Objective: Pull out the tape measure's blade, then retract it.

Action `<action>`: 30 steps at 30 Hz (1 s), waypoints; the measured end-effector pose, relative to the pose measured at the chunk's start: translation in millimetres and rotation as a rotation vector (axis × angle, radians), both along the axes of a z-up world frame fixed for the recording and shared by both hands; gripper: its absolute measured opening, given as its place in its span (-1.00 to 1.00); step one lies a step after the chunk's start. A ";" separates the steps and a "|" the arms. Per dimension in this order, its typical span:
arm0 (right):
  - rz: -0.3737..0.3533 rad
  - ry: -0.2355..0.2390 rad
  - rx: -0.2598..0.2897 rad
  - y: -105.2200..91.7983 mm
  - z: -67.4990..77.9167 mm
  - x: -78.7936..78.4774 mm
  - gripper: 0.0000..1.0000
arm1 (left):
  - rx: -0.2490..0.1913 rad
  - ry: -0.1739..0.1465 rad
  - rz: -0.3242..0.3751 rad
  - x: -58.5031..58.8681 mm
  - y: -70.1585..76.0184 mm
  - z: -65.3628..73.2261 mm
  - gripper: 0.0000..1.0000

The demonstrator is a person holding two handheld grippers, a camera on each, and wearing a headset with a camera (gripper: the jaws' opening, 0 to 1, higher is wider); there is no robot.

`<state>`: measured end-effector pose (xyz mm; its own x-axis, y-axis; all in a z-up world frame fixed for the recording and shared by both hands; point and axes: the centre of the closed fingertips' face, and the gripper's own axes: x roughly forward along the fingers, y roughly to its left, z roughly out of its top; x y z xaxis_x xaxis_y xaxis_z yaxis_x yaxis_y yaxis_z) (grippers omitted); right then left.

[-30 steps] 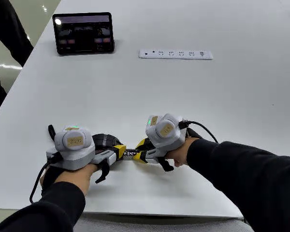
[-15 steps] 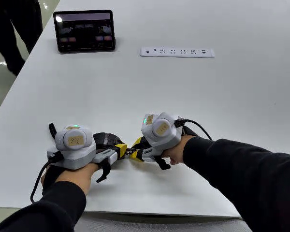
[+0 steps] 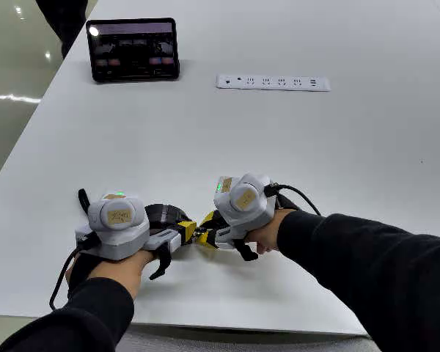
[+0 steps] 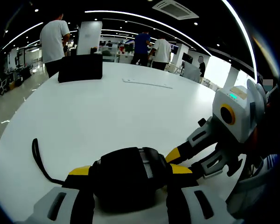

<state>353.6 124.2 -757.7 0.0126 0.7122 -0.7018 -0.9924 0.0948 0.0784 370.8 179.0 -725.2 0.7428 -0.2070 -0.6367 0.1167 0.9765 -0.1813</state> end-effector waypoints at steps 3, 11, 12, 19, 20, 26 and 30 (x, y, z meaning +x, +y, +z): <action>-0.011 -0.002 0.002 -1.1 0.2 0.7 -0.76 | 0.000 0.000 -0.001 0.3 0.5 -0.2 0.16; -0.034 -0.001 0.012 -7.9 1.1 2.6 -0.77 | -0.005 0.001 0.002 0.7 1.1 -0.5 0.16; -0.038 0.004 0.014 -7.6 1.3 2.4 -0.78 | -0.007 0.001 0.003 1.0 1.3 -0.5 0.16; 0.008 -0.022 0.002 0.8 1.1 2.0 -0.80 | -0.008 0.001 0.003 0.6 1.3 -0.4 0.16; 0.002 -0.014 0.003 1.4 0.7 1.6 -0.80 | -0.009 0.001 0.003 0.7 1.3 -0.4 0.16; 0.004 -0.013 0.012 7.1 0.6 0.1 -0.80 | -0.010 0.001 0.003 0.3 1.1 -0.1 0.16; 0.012 -0.013 0.010 7.3 0.6 -0.9 -0.80 | -0.008 0.002 -0.001 -0.5 0.6 -0.3 0.16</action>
<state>352.7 131.5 -757.1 0.0134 0.7196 -0.6943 -0.9944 0.0825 0.0664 370.3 179.6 -725.5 0.7411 -0.2125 -0.6368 0.1168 0.9749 -0.1893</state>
